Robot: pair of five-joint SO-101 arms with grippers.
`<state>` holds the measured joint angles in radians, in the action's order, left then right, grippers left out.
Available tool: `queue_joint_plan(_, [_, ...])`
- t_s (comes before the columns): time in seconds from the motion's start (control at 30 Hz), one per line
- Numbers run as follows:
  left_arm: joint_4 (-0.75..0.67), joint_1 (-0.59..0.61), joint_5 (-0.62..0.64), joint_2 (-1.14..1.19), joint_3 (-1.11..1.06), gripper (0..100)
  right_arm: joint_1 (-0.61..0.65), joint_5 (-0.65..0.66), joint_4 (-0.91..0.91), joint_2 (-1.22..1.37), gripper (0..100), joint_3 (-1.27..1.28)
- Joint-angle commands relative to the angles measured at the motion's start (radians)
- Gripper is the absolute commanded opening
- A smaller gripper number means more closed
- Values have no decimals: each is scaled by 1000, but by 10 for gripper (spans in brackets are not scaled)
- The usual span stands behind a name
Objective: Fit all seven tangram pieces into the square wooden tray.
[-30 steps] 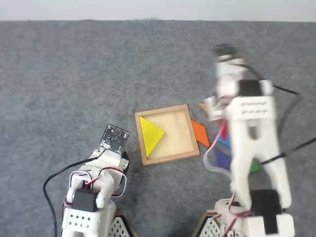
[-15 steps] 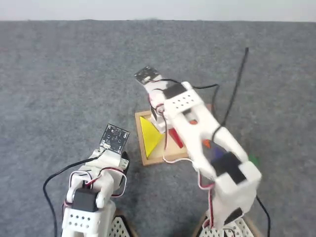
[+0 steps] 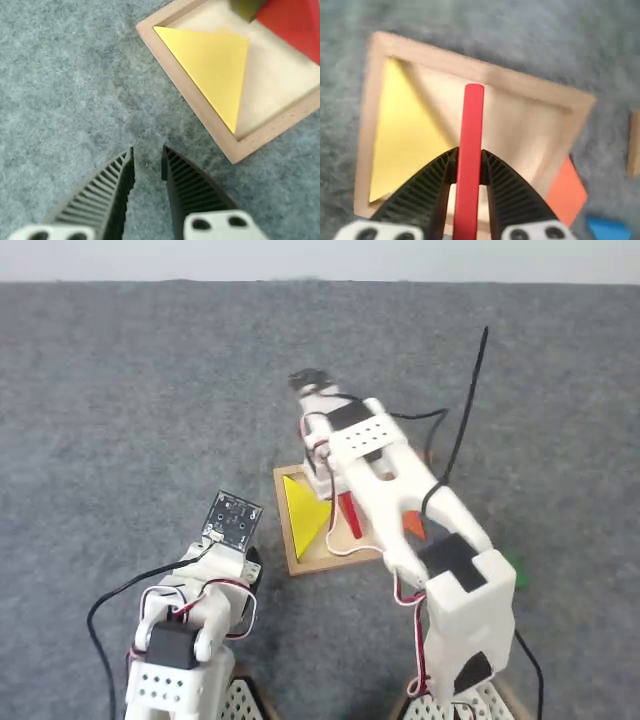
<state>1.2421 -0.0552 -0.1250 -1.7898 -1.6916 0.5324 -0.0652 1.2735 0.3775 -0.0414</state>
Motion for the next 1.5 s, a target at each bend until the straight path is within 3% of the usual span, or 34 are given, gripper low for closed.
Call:
queue_joint_plan(0.0, [5,-2,6,-2,7,88,-53,-98,35,-21,6,-68])
queue_joint_plan(0.2, [5,-2,6,-2,7,88,-48,-48,33,-22,6,-68])
queue_joint_plan(0.4, [5,-2,6,-2,7,88,-36,298,39,-22,7,-61])
queue_joint_plan(0.6, [5,-2,6,-2,7,88,5,493,124,-22,7,-60])
queue_joint_plan(0.77, [5,-2,6,-2,7,88,35,572,139,-90,7,5])
queue_joint_plan(1.0, [5,-2,6,-2,7,88,56,677,-147,-469,6,451])
queue_joint_plan(1.1, [5,-2,6,-2,7,88,85,713,-185,-570,6,555])
queue_joint_plan(1.47, [5,-2,6,-2,7,88,116,812,-257,-593,6,666])
